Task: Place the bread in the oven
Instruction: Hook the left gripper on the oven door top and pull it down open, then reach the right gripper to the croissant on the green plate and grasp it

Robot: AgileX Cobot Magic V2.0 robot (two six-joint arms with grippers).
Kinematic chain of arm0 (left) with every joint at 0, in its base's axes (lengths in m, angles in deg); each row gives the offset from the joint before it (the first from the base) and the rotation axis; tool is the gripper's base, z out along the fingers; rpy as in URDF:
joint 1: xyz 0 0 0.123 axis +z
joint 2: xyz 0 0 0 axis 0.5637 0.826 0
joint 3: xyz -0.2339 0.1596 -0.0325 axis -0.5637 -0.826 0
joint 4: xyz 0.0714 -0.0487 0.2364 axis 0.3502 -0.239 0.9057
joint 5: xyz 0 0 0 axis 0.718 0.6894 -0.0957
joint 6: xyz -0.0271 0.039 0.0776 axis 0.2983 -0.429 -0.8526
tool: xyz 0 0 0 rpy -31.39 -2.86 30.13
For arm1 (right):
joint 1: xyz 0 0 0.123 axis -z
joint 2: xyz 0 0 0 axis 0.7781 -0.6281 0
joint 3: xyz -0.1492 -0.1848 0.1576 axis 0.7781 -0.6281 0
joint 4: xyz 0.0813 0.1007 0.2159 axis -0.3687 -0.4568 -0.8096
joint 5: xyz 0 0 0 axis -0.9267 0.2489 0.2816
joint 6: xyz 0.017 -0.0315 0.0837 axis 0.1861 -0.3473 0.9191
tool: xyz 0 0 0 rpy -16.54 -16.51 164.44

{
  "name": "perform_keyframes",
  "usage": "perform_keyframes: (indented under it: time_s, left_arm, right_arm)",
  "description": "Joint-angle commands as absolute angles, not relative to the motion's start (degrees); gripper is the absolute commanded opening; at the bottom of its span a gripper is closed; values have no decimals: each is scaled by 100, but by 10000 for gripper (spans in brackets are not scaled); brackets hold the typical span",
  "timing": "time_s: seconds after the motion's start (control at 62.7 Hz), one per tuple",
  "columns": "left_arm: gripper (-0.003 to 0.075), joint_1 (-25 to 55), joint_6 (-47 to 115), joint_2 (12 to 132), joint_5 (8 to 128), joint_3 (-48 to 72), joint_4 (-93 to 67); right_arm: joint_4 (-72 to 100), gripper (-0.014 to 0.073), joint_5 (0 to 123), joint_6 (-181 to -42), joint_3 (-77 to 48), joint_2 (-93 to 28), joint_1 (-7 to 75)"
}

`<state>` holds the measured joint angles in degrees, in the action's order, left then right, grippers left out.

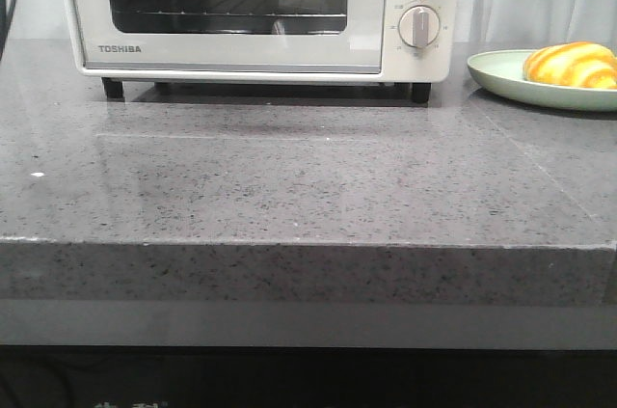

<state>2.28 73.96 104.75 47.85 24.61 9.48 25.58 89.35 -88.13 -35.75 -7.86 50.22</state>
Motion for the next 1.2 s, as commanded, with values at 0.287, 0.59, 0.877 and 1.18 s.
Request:
perform_keyframes:
  time_s: [0.287, 0.59, 0.877, 1.18]
  left_arm:
    - [-18, 136, 7396, 10044, 7507, 2652, 974]
    - [-18, 136, 7396, 8857, 9434, 2652, 857]
    - [-18, 136, 8021, 7436, 9706, 2034, 1760]
    - [-18, 136, 8304, 6503, 9669, 1482, 2063]
  right_arm:
    - [2595, 582, 8541, -8859, -3383, -837, 5051]
    - [2595, 582, 8619, -8859, -3383, -837, 5051]
    - [2595, 582, 8783, -8833, -3341, -837, 5051]
    - [2984, 582, 9040, -8289, -2527, -1854, 5051]
